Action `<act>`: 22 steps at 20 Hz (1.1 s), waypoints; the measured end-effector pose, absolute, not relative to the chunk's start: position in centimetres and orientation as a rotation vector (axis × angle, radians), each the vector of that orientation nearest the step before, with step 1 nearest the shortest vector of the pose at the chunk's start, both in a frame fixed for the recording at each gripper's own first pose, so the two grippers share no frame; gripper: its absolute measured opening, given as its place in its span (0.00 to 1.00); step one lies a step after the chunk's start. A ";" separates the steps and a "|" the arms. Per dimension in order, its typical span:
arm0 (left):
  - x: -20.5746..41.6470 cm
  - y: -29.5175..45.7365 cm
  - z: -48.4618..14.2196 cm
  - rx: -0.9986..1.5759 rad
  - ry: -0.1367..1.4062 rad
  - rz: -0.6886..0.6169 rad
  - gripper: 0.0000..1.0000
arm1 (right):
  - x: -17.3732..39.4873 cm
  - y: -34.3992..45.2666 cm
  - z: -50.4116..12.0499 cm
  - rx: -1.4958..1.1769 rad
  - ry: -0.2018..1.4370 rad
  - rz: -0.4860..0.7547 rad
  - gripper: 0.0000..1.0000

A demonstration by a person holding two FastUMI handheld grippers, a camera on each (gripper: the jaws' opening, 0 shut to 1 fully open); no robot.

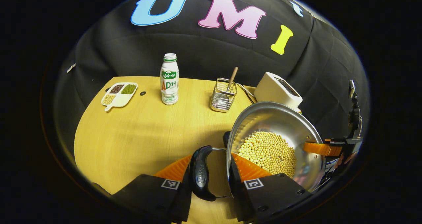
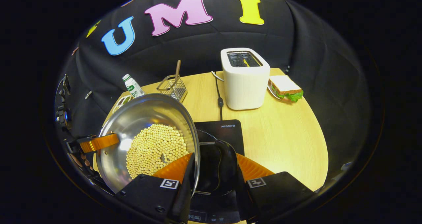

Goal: First push the handle of the pot to place it horizontally, then grasp the pot with both hands and set it on the induction cooktop.

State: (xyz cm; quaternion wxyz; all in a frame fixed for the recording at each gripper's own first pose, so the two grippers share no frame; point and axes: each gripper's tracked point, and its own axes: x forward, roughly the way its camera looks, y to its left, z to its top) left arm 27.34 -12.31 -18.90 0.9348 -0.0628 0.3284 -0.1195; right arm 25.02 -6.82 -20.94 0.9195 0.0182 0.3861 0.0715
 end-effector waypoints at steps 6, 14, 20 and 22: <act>28.3 -14.9 -20.2 -0.125 0.683 -0.243 0.55 | 26.0 -9.3 -22.2 0.038 0.814 0.136 0.55; 28.7 -16.4 -22.2 -0.139 0.697 -0.231 0.55 | 26.8 -11.0 -24.0 0.025 0.838 0.138 0.55; 28.9 -16.5 -23.0 -0.155 0.677 -0.228 0.55 | 27.4 -11.3 -24.7 0.022 0.824 0.149 0.59; 28.9 -16.6 -23.2 -0.170 0.678 -0.228 0.56 | 27.4 -11.4 -24.8 0.027 0.817 0.158 0.60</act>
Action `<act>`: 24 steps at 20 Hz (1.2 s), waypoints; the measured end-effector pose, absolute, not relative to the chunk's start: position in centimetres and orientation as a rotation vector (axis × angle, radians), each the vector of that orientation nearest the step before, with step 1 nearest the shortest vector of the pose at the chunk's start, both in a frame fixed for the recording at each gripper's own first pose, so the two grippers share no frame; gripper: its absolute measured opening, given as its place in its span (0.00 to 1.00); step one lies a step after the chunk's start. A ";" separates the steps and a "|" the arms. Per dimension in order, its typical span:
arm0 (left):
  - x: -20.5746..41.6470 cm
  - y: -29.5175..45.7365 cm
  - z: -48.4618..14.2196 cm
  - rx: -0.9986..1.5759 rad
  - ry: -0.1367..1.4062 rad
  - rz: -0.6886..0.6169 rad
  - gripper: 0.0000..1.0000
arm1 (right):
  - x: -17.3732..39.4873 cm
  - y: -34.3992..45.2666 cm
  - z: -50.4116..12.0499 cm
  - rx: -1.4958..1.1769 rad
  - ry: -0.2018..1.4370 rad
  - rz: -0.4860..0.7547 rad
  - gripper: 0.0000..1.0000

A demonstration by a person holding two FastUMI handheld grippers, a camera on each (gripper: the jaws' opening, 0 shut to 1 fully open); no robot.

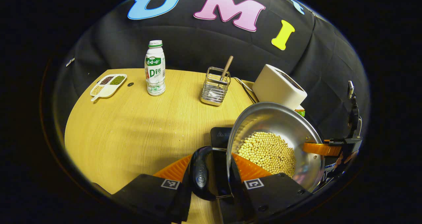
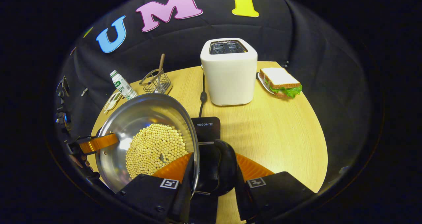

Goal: First push the handle of the pot to place it horizontally, then grasp the pot with both hands and set it on the induction cooktop.

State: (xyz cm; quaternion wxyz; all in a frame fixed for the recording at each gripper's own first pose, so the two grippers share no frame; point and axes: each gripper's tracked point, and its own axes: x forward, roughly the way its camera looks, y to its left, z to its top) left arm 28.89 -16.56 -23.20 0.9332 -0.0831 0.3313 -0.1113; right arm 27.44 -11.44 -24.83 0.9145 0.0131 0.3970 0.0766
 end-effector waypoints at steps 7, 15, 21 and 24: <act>28.7 -16.6 -23.4 -0.156 0.698 -0.212 0.59 | 27.7 -11.5 -24.8 0.034 0.818 0.163 0.61; 27.7 -16.5 -24.0 -0.129 0.718 -0.141 0.69 | 27.5 -12.1 -24.5 0.035 0.813 0.147 0.70; 25.1 -16.3 -22.1 -0.170 0.686 -0.112 0.96 | 25.4 -12.9 -22.6 0.069 0.769 0.135 0.99; 23.6 -15.8 -20.3 -0.168 0.651 -0.107 0.96 | 23.9 -13.0 -21.1 0.066 0.726 0.123 0.99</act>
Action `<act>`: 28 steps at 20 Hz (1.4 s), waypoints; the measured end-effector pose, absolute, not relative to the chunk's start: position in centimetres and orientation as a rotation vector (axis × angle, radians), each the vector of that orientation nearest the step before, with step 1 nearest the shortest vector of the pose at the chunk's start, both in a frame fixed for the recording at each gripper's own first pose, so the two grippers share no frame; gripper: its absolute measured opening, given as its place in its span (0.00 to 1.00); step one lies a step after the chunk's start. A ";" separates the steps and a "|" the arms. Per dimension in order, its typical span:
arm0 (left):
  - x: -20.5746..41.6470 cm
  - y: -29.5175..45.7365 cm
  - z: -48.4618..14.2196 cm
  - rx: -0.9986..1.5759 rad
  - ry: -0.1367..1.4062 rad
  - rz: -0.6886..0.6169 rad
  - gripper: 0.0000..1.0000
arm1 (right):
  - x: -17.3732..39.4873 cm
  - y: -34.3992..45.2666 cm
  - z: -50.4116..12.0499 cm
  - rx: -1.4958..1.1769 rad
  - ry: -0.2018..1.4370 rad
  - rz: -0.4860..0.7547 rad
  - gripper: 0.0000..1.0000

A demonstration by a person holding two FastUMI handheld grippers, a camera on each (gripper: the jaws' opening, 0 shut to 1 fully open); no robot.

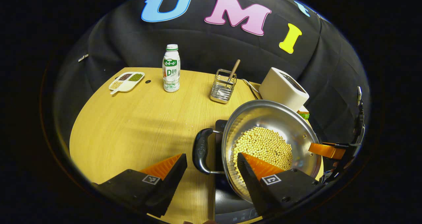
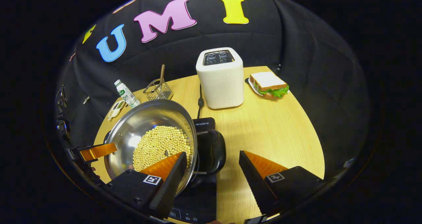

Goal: First push the handle of the pot to place it horizontally, then grasp the pot with both hands and set it on the induction cooktop.

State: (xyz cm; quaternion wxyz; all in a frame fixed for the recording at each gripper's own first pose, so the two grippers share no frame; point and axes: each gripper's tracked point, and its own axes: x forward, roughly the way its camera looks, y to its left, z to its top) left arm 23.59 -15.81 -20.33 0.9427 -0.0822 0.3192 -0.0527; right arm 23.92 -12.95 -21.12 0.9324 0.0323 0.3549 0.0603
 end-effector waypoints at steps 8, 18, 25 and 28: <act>18.4 -13.0 -9.4 -0.068 0.375 -0.057 0.95 | 20.7 -12.8 -11.4 0.014 0.459 0.074 0.99; 8.2 -8.3 2.0 -0.035 0.039 0.028 0.95 | 14.0 -10.4 3.4 -0.048 0.030 0.021 0.98; 0.9 -4.9 3.3 -0.017 -0.126 0.115 0.95 | 8.2 -9.3 4.5 -0.074 -0.045 0.025 0.98; -1.2 -4.3 3.2 -0.010 -0.157 0.145 0.95 | 5.8 -9.5 3.7 -0.109 -0.067 0.024 0.98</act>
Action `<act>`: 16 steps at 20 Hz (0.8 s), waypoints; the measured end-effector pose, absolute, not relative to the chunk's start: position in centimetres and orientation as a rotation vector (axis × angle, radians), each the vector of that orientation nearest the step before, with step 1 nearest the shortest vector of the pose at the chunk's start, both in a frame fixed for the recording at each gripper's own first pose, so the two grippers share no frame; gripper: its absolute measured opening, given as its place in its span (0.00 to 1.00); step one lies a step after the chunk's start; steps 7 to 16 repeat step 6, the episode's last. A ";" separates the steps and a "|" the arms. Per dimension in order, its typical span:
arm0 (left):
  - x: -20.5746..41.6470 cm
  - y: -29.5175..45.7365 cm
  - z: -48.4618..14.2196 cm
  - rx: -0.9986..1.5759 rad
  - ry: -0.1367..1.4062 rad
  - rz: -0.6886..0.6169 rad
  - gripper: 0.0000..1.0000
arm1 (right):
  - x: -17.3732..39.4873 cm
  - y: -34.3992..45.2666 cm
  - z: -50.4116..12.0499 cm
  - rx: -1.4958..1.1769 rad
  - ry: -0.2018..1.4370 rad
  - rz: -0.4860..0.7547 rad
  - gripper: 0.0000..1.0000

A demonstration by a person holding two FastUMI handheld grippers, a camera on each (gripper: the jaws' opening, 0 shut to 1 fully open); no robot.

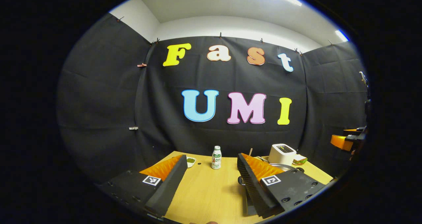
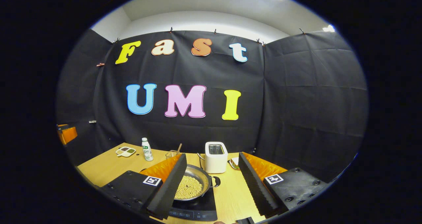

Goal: First push the handle of the pot to place it horizontally, then grasp the pot with both hands and set it on the induction cooktop.

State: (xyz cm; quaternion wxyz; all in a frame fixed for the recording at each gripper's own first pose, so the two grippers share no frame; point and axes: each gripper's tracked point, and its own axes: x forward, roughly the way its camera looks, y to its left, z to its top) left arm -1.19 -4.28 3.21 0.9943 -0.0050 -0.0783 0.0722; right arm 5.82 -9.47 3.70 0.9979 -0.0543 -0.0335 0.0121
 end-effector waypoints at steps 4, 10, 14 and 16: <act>-3.3 -4.2 1.4 -0.018 -0.135 0.172 0.95 | 2.9 -9.5 2.4 -0.076 -0.056 0.015 0.98; -3.7 -4.6 0.3 -0.015 -0.115 0.165 0.95 | 1.9 -9.5 1.8 -0.039 -0.054 0.007 0.98; -3.7 -4.6 0.3 -0.015 -0.115 0.165 0.95 | 1.9 -9.5 1.8 -0.039 -0.054 0.007 0.98; -3.7 -4.6 0.3 -0.015 -0.115 0.165 0.95 | 1.9 -9.5 1.8 -0.039 -0.054 0.007 0.98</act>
